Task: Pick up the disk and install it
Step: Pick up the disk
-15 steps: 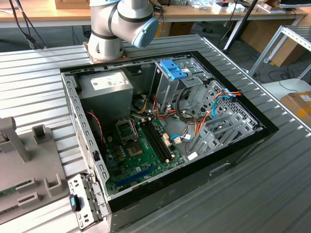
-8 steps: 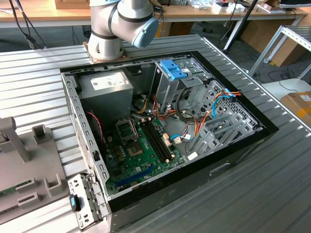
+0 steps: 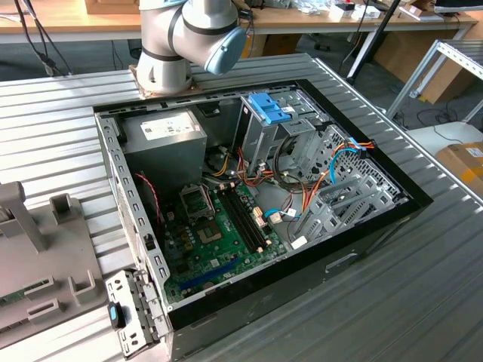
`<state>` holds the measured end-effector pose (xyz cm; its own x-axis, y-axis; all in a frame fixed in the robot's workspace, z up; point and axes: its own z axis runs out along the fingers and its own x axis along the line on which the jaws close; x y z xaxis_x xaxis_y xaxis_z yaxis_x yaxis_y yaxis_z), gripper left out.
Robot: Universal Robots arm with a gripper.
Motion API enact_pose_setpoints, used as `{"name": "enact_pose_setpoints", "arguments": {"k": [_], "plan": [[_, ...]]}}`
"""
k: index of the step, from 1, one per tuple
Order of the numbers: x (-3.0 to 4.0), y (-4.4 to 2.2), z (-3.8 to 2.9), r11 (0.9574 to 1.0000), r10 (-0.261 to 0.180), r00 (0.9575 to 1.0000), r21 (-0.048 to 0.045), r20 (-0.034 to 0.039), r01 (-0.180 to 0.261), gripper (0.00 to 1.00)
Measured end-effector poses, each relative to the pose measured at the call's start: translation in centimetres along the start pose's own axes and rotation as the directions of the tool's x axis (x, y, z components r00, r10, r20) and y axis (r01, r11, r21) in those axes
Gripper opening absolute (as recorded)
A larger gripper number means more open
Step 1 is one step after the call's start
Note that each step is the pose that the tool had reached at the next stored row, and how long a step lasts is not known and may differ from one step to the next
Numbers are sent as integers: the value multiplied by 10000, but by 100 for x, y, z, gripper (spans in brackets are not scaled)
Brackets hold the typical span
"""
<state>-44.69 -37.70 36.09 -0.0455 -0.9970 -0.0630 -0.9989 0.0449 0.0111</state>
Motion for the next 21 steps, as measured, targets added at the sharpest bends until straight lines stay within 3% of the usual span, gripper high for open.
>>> {"name": "enact_pose_setpoints", "arguments": {"k": [21], "plan": [[3,-1,56,10000,0,10000,0,2,0,60]]}}
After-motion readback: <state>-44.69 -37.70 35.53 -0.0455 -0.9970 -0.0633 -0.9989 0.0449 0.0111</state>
